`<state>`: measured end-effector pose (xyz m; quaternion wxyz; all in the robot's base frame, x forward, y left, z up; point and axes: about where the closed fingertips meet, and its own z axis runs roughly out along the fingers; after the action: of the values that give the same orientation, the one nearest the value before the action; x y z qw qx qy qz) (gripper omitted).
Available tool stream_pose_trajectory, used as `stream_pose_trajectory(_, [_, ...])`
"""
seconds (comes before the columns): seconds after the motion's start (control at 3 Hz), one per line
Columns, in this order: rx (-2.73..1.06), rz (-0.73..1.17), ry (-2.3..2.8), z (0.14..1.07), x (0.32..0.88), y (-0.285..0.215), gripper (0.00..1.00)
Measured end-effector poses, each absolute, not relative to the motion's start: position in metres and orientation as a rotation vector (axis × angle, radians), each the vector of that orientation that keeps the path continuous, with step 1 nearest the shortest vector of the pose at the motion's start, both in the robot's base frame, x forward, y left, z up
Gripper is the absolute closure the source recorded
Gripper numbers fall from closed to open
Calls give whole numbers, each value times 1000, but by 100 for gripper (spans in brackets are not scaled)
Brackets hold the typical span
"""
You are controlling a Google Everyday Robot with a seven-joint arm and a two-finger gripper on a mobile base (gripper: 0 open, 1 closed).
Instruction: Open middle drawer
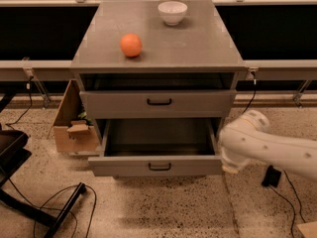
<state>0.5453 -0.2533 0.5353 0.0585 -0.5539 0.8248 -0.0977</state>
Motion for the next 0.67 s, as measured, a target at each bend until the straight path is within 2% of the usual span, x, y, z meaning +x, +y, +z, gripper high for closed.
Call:
stream_pose_trajectory(0.33, [-1613, -377, 2565, 568, 486, -286, 87])
stream_pose_trajectory(0.67, [-1615, -380, 2565, 569, 485, -286, 64])
